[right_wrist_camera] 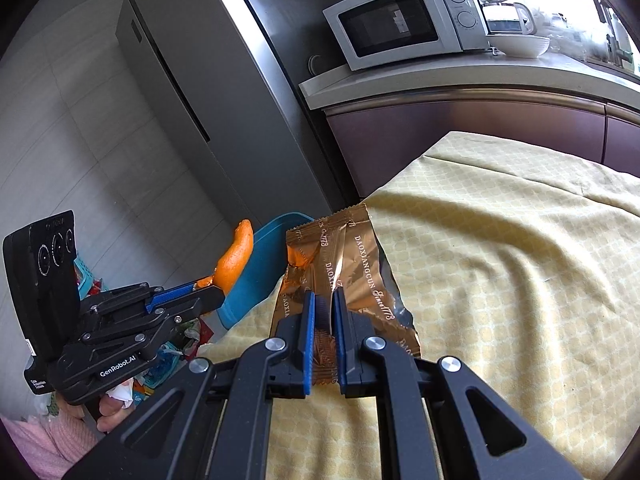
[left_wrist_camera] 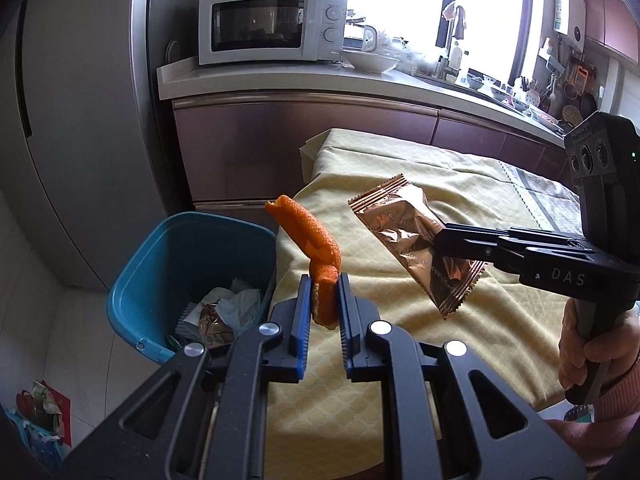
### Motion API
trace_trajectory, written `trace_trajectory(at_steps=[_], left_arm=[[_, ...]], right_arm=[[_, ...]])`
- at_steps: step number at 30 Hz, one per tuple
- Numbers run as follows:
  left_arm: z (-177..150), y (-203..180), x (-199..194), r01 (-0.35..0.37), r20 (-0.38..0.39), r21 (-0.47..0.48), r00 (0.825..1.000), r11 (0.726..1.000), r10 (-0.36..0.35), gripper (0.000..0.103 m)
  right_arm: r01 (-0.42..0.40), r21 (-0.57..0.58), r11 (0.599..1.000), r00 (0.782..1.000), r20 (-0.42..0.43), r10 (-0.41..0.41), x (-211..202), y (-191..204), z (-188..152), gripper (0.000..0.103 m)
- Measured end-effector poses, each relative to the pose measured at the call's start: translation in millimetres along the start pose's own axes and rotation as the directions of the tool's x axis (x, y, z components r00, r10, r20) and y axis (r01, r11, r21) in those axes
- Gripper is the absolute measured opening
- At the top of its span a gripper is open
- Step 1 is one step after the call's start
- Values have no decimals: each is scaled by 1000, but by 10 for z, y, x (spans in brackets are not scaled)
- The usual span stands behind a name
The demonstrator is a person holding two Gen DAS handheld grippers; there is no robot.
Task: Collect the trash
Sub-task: 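Carry the orange peel and brown wrapper over to the teal bin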
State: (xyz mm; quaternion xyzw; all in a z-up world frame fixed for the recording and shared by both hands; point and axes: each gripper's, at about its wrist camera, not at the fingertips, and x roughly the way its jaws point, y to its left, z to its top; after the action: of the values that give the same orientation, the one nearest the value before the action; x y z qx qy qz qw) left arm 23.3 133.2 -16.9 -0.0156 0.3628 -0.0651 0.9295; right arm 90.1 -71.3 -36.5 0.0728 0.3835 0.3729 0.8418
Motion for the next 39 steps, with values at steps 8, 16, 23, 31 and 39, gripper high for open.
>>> trace_trajectory(at_steps=[8, 16, 23, 31, 39], left_arm=[[6, 76, -28, -14, 8, -11, 1000, 1000, 14, 13], [11, 170, -34, -30, 12, -30, 999, 999, 31, 13], [20, 270, -51, -47, 17, -46, 999, 998, 48, 13], [34, 345, -63, -61, 21, -56, 998, 997, 62, 13], [36, 389, -69, -73, 23, -65, 997, 995, 74, 13]], right_arm=[[-9, -18, 1000, 1000, -10, 9, 75, 51, 18, 8], [-15, -36, 999, 1000, -19, 15, 158, 123, 60, 8], [-24, -55, 998, 999, -27, 22, 239, 206, 94, 8], [-34, -73, 997, 999, -36, 31, 310, 283, 123, 8], [-40, -93, 995, 998, -42, 36, 365, 381, 170, 8]])
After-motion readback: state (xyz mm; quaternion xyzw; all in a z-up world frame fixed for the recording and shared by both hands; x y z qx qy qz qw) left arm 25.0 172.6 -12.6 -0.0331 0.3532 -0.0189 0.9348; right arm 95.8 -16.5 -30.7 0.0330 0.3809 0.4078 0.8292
